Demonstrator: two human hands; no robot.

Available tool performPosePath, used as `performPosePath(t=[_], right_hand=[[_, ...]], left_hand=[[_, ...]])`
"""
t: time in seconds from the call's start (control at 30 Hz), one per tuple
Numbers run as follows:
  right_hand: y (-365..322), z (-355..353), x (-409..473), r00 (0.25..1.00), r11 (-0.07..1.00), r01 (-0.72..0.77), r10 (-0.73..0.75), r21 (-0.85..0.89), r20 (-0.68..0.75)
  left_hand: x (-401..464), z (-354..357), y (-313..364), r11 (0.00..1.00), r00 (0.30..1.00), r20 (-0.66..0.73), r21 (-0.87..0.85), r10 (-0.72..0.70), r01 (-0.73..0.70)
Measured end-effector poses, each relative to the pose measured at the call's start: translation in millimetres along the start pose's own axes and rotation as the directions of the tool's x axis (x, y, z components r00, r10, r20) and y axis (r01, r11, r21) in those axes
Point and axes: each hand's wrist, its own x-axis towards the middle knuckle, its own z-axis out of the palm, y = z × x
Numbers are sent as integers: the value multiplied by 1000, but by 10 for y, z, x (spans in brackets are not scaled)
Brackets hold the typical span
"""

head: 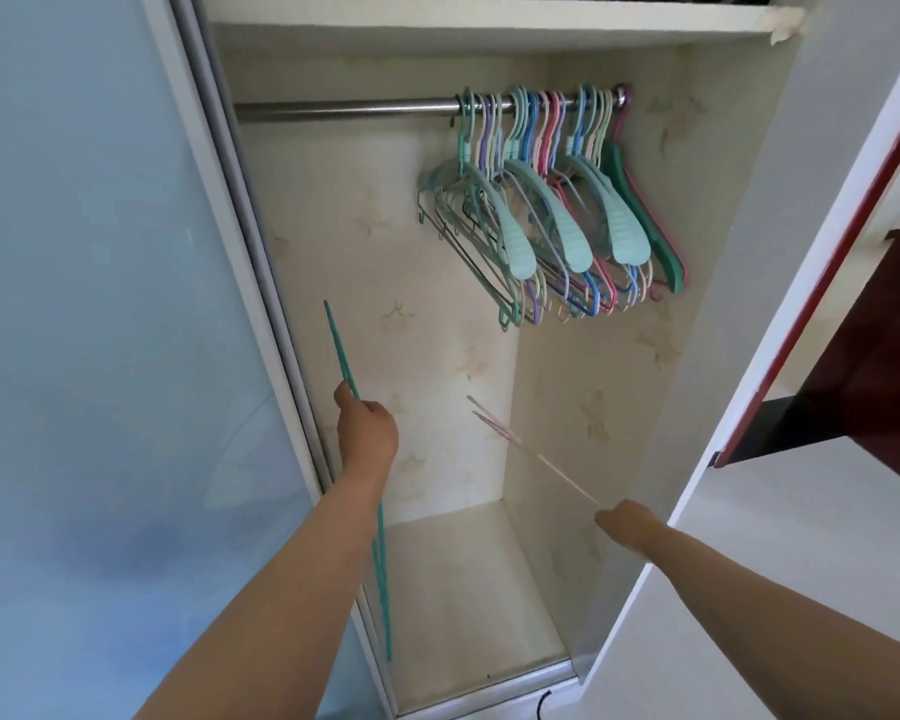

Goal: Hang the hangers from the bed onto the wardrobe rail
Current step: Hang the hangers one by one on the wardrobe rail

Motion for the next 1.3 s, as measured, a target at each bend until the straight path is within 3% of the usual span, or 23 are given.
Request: performPosePath(t=[0.13,0.23,0.43,0.67,0.93,1.1,1.17,1.2,1.27,1.3], right_hand=[[-571,-3,-271,979,913,49,-124,405,161],[-1140,-120,-520,942,867,202,-300,455,153],[-2108,-619,-880,882,640,241,-458,729,111],[-2750,-1195,-991,882,388,182,-471,903,24],[-2683,-1210,-817,943,351,110,-332,930,14],[-2359,-985,-806,953,498,210,-297,842,-62],[-2135,-754,-802,954,591,125,-292,797,66],[-2028,-592,-803,922,637,29,-315,771,226],[-1848,-278,-835,727,740,-100,-402,665,557],[-1786,-176,-854,643,776,-91,-433,625,631]], left_hand=[[-21,-54,50,996,996,-35,33,79,-78],[-36,-83,135,988,984,-96,-14,151,-153],[-34,-179,452,944,939,-193,-112,285,-310],[65,-239,741,862,876,-364,-274,317,-426],[105,-208,887,779,931,-304,-526,203,-342],[140,-159,1014,662,979,-205,-732,7,-158],[155,-145,1041,599,987,-144,-797,-68,-75],[159,-148,1059,574,988,-126,-817,-93,-50],[185,-141,1091,555,987,-117,-831,-114,-35],[208,-133,1104,555,985,-122,-831,-119,-36]])
